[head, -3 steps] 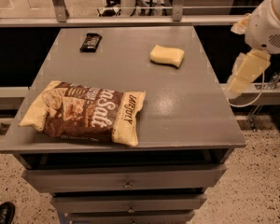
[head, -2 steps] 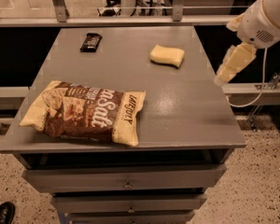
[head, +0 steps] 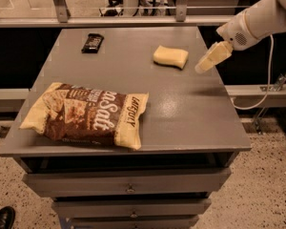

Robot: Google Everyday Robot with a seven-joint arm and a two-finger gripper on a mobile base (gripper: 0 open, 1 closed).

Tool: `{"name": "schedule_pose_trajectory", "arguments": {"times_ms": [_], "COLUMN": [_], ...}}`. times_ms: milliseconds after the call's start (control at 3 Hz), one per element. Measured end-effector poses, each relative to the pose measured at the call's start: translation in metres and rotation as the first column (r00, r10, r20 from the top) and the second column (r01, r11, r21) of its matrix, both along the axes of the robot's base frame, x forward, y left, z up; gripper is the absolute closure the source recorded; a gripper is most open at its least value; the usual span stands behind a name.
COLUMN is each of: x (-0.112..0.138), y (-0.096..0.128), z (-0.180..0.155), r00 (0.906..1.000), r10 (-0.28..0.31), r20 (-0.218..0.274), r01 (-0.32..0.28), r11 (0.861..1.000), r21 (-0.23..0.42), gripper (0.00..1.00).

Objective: Pick sponge

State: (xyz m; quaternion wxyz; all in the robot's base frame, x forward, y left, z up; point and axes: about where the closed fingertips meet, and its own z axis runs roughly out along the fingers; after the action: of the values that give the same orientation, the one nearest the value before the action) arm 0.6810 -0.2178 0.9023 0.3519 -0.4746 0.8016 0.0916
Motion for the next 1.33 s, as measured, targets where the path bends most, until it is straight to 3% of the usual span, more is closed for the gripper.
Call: {"name": "schedule_pose_trajectory", "arguments": {"times_ms": [333, 1000, 1333], "x": [0.034, 0.066, 0.072], "y": [0.011, 0.026, 0.037], "z": [-0.022, -0.051, -0.055], "r00": [0.9993, 0.9958, 0.9946], "r10": [-0.038, -0.087, -0.085], "r20": [-0.008, -0.03, -0.059], "r01": [0.038, 0.091, 0.095], "r11": [0.994, 0.981, 0.976], "r21": [0.098, 0.171, 0.195], "gripper": [0.0, 0.0, 0.18]}}
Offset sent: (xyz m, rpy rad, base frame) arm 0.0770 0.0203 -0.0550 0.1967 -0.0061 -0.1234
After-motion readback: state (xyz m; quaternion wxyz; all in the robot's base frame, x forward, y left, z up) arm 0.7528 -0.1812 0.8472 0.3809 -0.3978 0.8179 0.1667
